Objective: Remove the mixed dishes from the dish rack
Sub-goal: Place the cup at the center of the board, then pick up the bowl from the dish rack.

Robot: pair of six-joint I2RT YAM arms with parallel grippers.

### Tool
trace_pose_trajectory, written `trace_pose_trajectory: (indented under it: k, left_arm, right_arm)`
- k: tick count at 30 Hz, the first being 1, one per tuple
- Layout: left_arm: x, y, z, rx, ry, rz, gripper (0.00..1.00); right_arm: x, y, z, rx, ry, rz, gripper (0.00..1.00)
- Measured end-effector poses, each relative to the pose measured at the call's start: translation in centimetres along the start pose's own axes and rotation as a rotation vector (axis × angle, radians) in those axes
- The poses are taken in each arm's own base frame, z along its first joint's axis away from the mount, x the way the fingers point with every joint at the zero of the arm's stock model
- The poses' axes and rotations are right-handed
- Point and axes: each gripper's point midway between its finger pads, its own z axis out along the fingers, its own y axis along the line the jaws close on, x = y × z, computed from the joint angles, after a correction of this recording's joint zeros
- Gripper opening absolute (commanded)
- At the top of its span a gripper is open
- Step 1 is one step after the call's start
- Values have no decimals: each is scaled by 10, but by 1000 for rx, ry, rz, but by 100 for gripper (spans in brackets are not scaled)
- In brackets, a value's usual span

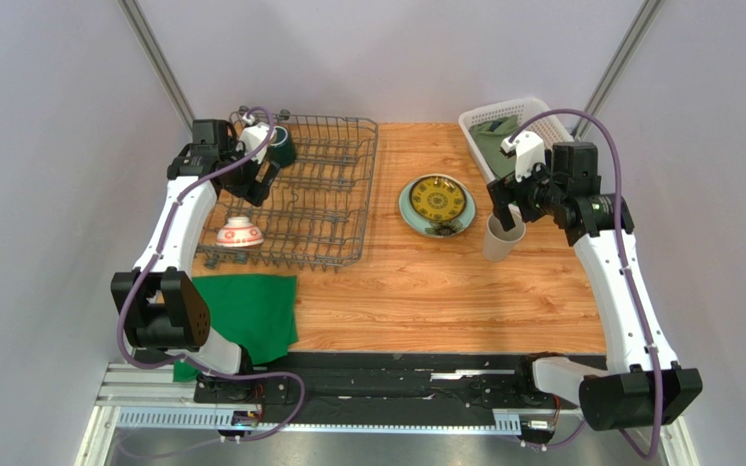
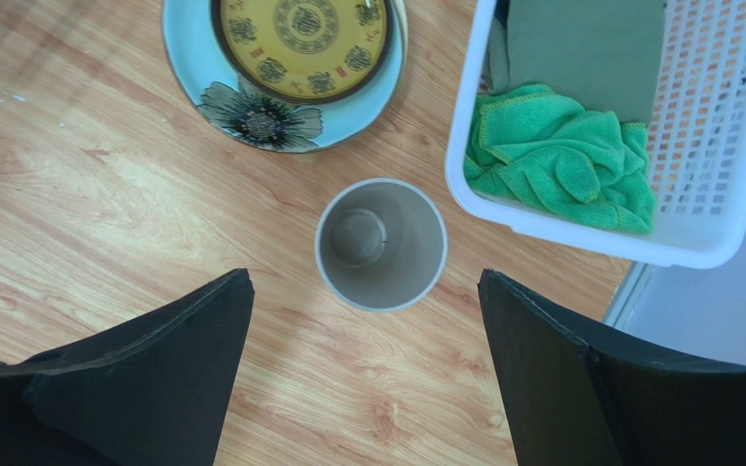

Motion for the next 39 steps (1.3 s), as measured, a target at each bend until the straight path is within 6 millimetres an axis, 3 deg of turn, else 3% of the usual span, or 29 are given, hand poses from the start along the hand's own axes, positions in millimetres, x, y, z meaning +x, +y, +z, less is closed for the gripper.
trace_pose_trajectory:
  k: [5,15,26,31,39]
  left_arm:
    - [4,0,5,26,6,111,91]
    - [41,-19,2,117,82,269,92]
    - [66,-24,8,72,171,291,95]
    - [63,-36,15,34,202,356,95]
    - [53,-39,17,-59,257,482,95]
  right_arm:
    - [-6,23,1,-64,-80,-24,94]
    - [20,63,36,-192,-38,-31,96]
    - [16,74,45,-222,-46,-49,98]
    - [18,76,48,-229,-38,-50,99]
    - [26,78,53,-236,-17,-46,99]
